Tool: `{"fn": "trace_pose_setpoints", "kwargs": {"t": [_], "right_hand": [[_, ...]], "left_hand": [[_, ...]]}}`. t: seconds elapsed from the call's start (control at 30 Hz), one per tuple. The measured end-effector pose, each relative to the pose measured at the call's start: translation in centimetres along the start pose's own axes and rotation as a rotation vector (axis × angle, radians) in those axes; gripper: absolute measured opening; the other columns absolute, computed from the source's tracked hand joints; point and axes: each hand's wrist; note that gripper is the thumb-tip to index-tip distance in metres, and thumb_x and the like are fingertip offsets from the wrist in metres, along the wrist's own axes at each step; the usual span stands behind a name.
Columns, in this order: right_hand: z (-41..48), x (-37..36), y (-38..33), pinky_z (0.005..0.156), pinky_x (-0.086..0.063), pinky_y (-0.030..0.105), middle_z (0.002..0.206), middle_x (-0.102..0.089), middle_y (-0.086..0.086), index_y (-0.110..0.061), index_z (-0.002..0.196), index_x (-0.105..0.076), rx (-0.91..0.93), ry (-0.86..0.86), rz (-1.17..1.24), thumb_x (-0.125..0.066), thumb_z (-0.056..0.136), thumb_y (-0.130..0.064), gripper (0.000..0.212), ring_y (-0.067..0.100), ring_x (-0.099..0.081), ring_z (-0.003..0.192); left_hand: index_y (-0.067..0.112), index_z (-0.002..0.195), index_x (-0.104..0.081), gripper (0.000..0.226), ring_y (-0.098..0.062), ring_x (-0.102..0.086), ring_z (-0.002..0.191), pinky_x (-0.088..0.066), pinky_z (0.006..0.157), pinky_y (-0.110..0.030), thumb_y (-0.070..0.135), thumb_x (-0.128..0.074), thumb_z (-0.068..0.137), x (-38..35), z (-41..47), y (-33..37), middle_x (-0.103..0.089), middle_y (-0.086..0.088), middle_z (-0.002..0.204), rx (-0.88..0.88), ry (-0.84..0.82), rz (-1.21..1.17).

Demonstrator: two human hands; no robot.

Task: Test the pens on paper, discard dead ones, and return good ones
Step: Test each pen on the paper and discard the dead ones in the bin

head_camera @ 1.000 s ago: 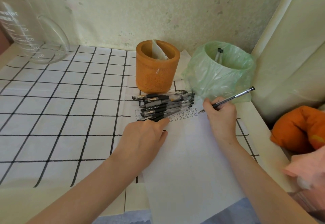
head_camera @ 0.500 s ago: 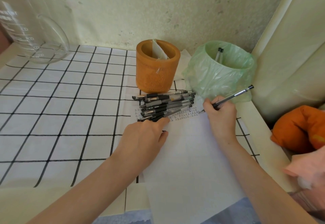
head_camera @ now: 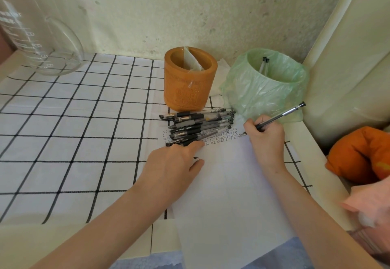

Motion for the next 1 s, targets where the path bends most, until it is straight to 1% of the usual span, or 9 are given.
{"fn": "trace_pose_setpoints", "kwargs": {"t": [0.13, 0.23, 0.37, 0.43, 0.47, 0.53, 0.6, 0.87, 1.0], "right_hand": [[0.02, 0.01, 0.05, 0.046, -0.022, 0.018, 0.041, -0.031, -0.012, -0.016, 0.054, -0.032, 0.007, 0.003, -0.009, -0.057, 0.083, 0.0, 0.042, 0.005, -0.025, 0.045], [0.03, 0.09, 0.09, 0.048, -0.025, 0.024, 0.047, -0.031, -0.009, -0.013, 0.055, -0.035, -0.018, 0.0, 0.026, -0.058, 0.083, -0.002, 0.039, 0.009, -0.026, 0.049], [-0.12, 0.04, -0.09, 0.045, -0.023, 0.017, 0.045, -0.029, -0.011, -0.014, 0.054, -0.034, -0.007, -0.019, 0.011, -0.058, 0.083, 0.0, 0.041, 0.006, -0.025, 0.045], [-0.15, 0.04, -0.17, 0.046, -0.022, 0.018, 0.051, -0.028, -0.005, -0.012, 0.055, -0.034, -0.008, -0.019, 0.006, -0.058, 0.082, 0.001, 0.038, 0.006, -0.023, 0.048], [-0.16, 0.06, -0.21, 0.047, -0.022, 0.019, 0.052, -0.028, -0.003, -0.012, 0.056, -0.034, -0.011, -0.017, 0.003, -0.058, 0.082, 0.001, 0.038, 0.006, -0.023, 0.048], [-0.15, 0.06, -0.23, 0.047, -0.022, 0.019, 0.052, -0.028, -0.003, -0.013, 0.055, -0.034, -0.015, -0.012, 0.0, -0.058, 0.082, 0.001, 0.039, 0.006, -0.023, 0.048], [-0.18, 0.05, -0.29, 0.046, -0.022, 0.018, 0.052, -0.027, -0.004, -0.015, 0.055, -0.033, -0.014, -0.016, 0.001, -0.058, 0.082, 0.001, 0.04, 0.006, -0.023, 0.047], [-0.06, -0.06, -0.25, 0.047, -0.021, 0.021, 0.053, -0.028, -0.002, -0.015, 0.057, -0.032, 0.0, 0.0, -0.036, -0.057, 0.082, 0.001, 0.039, 0.007, -0.022, 0.049], [-0.15, -0.03, -0.35, 0.046, -0.021, 0.02, 0.052, -0.028, -0.003, -0.015, 0.056, -0.032, 0.002, 0.0, -0.041, -0.057, 0.083, 0.001, 0.04, 0.006, -0.022, 0.047]], "left_hand": [[0.04, 0.139, -0.025, 0.052, -0.016, -0.061, 0.086, -0.042, 0.068, -0.026, 0.057, -0.034, 0.091, 0.25, -0.21, 0.13, -0.051, 0.008, 0.075, 0.01, -0.028, -0.006], [0.041, 0.138, -0.025, 0.055, -0.016, -0.061, 0.088, -0.04, 0.067, -0.026, 0.062, -0.036, 0.088, 0.26, -0.24, 0.05, -0.06, 0.007, 0.085, 0.012, -0.036, -0.01], [0.041, 0.138, -0.024, 0.056, -0.016, -0.061, 0.089, -0.039, 0.066, -0.026, 0.062, -0.036, 0.088, 0.2, -0.2, 0.09, -0.059, 0.007, 0.084, 0.007, -0.039, -0.005], [0.041, 0.138, -0.024, 0.056, -0.016, -0.06, 0.088, -0.038, 0.065, -0.025, 0.062, -0.036, 0.088, 0.16, -0.22, 0.06, -0.057, 0.007, 0.081, 0.008, -0.034, -0.011], [0.041, 0.138, -0.024, 0.056, -0.016, -0.06, 0.087, -0.038, 0.065, -0.025, 0.062, -0.036, 0.088, 0.16, -0.26, 0.05, -0.053, 0.008, 0.077, 0.007, -0.029, -0.015], [0.041, 0.138, -0.024, 0.056, -0.015, -0.06, 0.085, -0.038, 0.064, -0.025, 0.062, -0.036, 0.088, 0.17, -0.33, 0.04, -0.045, 0.01, 0.073, 0.003, -0.025, -0.016], [0.041, 0.138, -0.025, 0.056, -0.016, -0.06, 0.084, -0.038, 0.063, -0.025, 0.062, -0.036, 0.087, 0.19, -0.31, 0.03, -0.044, 0.01, 0.071, 0.002, -0.023, -0.017], [0.041, 0.138, -0.023, 0.056, -0.016, -0.06, 0.083, -0.038, 0.062, -0.025, 0.062, -0.036, 0.088, 0.47, -0.37, 0.19, -0.045, 0.009, 0.071, 0.019, -0.029, -0.013], [0.041, 0.138, -0.024, 0.056, -0.017, -0.061, 0.085, -0.039, 0.064, -0.026, 0.062, -0.036, 0.087, 0.49, -0.29, 0.21, -0.051, 0.008, 0.075, 0.026, -0.038, -0.006]]}}
Point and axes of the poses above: each hand's wrist, its own z-axis towards the middle knuckle, its own x-axis out of the back of the hand, y = z × x
